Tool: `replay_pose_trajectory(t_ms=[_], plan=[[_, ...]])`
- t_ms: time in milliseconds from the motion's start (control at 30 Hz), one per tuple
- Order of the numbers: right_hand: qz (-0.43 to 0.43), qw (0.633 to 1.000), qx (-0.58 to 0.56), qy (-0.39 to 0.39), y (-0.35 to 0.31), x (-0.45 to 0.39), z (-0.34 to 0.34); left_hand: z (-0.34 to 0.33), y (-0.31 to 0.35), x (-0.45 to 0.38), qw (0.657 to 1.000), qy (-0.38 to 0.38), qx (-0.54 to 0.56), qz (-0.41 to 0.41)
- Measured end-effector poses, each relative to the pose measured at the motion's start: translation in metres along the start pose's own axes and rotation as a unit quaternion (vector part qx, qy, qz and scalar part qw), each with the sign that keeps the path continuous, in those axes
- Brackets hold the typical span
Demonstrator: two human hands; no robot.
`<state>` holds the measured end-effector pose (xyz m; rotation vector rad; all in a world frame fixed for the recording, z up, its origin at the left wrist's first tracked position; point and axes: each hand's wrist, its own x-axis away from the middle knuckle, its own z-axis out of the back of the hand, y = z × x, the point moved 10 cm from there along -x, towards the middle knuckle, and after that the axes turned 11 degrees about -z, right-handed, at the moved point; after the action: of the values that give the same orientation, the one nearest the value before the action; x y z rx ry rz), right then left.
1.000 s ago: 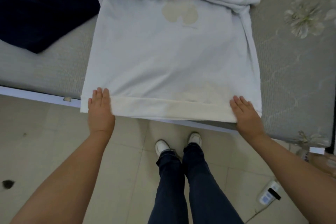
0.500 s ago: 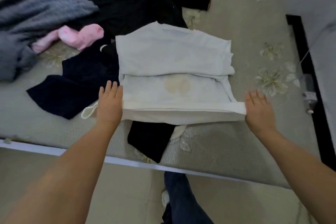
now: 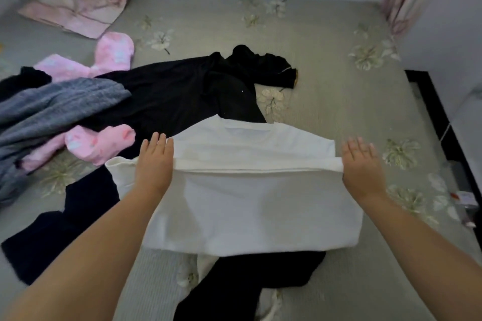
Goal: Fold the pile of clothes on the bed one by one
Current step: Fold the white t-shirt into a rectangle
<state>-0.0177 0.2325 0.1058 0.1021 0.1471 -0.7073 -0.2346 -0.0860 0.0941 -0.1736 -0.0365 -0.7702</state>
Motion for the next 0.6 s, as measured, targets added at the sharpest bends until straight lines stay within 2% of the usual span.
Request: replay_pose_trajectory(t_ms=[167, 233, 367, 433, 533, 600], plan=[[-0.017, 1.000, -0.021, 0.005, -0.005, -0.072, -0.032, -0.011, -0.015, -0.083, 1.000, 0.004, -0.008, 0.006], [-0.045, 0.999, -0.007, -0.026, -0.003, -0.103, -0.057, -0.023, -0.020, -0.118, 1.000, -0.014, -0.020, 0.008], [-0.160, 0.976, 0.113, -0.090, 0.001, -0.138, -0.111, -0.053, -0.031, -0.164, 0.998, 0.004, -0.004, 0.065], [-0.216, 0.958, 0.122, -0.146, 0.001, -0.128, -0.141, -0.073, -0.022, -0.165, 0.995, 0.017, 0.040, 0.085], [-0.197, 0.954, 0.061, -0.218, -0.020, -0.092, -0.185, -0.107, 0.027, -0.144, 0.991, 0.021, 0.129, 0.008], [-0.158, 0.959, 0.030, -0.234, -0.033, -0.069, -0.203, -0.126, 0.060, -0.123, 0.983, -0.006, 0.178, -0.050]])
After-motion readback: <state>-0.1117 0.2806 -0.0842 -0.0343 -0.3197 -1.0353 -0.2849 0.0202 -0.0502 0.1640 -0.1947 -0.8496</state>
